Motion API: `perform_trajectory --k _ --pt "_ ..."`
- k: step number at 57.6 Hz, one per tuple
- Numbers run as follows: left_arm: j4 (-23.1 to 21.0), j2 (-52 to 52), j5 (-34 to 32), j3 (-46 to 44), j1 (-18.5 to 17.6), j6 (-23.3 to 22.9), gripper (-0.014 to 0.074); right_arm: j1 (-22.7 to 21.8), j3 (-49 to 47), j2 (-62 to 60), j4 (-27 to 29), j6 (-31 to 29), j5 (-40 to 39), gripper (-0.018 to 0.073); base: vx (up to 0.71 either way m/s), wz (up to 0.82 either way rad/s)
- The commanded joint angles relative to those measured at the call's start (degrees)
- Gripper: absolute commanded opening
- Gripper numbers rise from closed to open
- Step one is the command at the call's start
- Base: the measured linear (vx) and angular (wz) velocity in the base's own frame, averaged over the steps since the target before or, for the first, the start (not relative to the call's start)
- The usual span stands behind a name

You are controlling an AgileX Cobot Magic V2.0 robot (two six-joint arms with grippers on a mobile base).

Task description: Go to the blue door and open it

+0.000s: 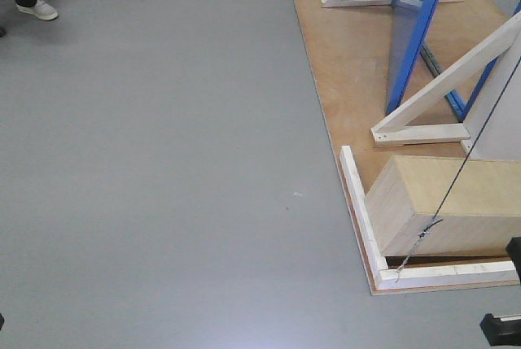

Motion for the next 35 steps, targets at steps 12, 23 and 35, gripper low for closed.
perform_trajectory --k 12,23,35 --pt "-0.47 -0.66 -4.76 -1.52 -0.36 -0.26 0.0073 -0.21 0.14 -0.81 -0.35 -0.14 -4.72 0.0012 0.00 0.00" --pt "-0.47 -0.66 -4.76 -1.52 -0.36 -0.26 0.0073 -0.21 0.14 -0.81 -0.35 -0.14 -4.72 0.0012 0.00 0.00" --pt "-0.47 -0.66 -4.76 -1.52 -0.36 -0.26 0.0073 -0.21 0.14 -0.81 -0.35 -0.14 -4.72 0.0012 0.00 0.00"
